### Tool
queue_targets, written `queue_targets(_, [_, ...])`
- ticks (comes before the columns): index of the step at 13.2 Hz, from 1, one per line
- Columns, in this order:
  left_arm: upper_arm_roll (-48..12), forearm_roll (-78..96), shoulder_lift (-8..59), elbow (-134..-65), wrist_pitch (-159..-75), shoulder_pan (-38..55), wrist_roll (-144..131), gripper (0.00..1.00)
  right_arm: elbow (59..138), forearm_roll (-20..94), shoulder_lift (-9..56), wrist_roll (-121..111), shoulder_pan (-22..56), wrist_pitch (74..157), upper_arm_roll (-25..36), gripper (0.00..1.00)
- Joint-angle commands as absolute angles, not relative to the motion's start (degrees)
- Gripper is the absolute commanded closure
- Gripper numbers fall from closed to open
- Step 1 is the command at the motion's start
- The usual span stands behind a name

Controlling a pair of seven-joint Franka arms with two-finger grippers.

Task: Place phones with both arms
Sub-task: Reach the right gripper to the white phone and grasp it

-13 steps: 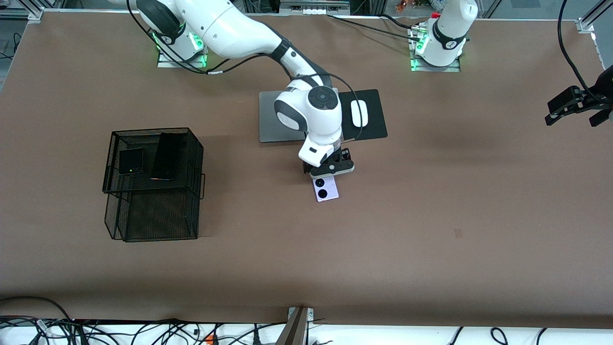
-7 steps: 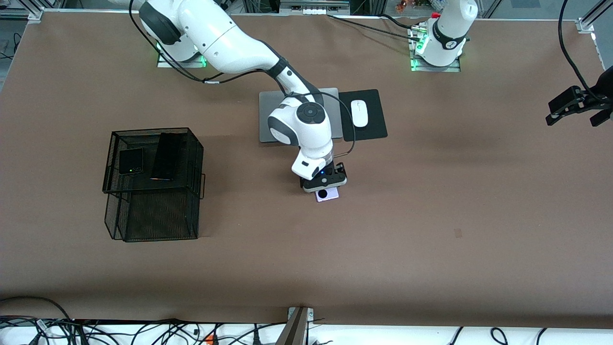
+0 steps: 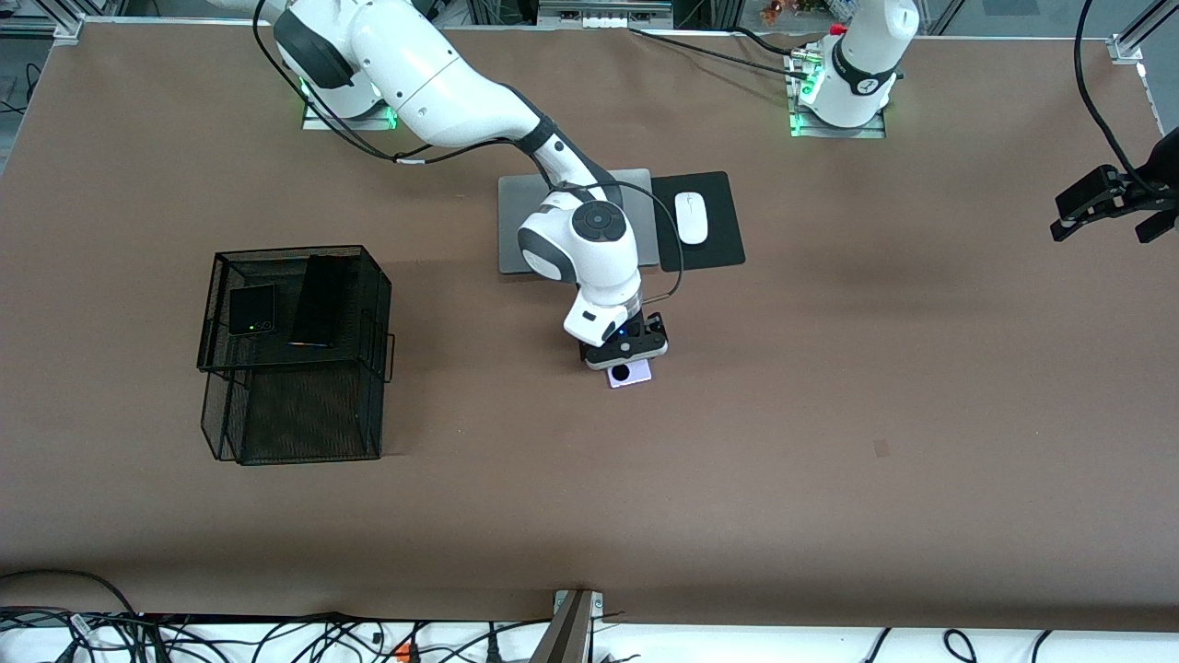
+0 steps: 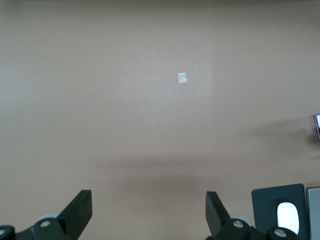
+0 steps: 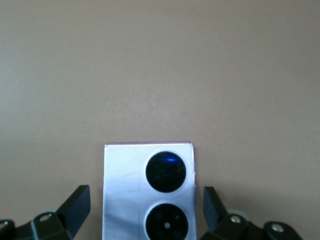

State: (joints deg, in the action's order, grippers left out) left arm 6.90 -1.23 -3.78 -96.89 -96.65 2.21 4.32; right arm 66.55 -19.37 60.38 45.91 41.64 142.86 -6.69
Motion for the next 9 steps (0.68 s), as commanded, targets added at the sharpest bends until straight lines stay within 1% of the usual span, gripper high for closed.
queue_targets(1, [7.03,-0.44,-3.87,-96.06,-95.71,2.11,4.31,0.0,64.6,-20.39,62.14,45.97,41.75,143.0,-7.03,0.0])
queue_targets(4, [7.03,-0.44,-3.87,-96.15,-95.71,2.11,4.22,0.0,64.6,-20.39,62.49,45.97,41.75,142.91,-7.12,0.01])
queue_targets(5, [7.03,-0.44,-3.78,-96.07,-95.8,2.11,4.22,0.0,64.6,-20.39,62.49,45.97,41.75,142.91,-7.12,0.09])
queue_targets(6, [7.03,-0.44,-3.78,-96.06,-95.71,2.02,4.31,0.0,64.6,-20.39,62.49,45.97,41.75,142.82,-7.12,0.36])
queue_targets(7, [7.12,-0.44,-3.78,-96.15,-95.71,1.93,4.31,0.0,64.6,-20.39,62.49,45.88,41.75,142.74,-7.12,0.59])
queue_targets(8, [7.12,-0.44,-3.69,-96.07,-95.8,1.93,4.31,0.0,64.6,-20.48,62.4,45.62,41.75,142.65,-7.12,0.76])
queue_targets(9, [7.12,-0.44,-3.78,-96.15,-95.8,1.93,4.31,0.0,64.6,-20.48,62.32,45.44,41.75,142.56,-7.12,0.86])
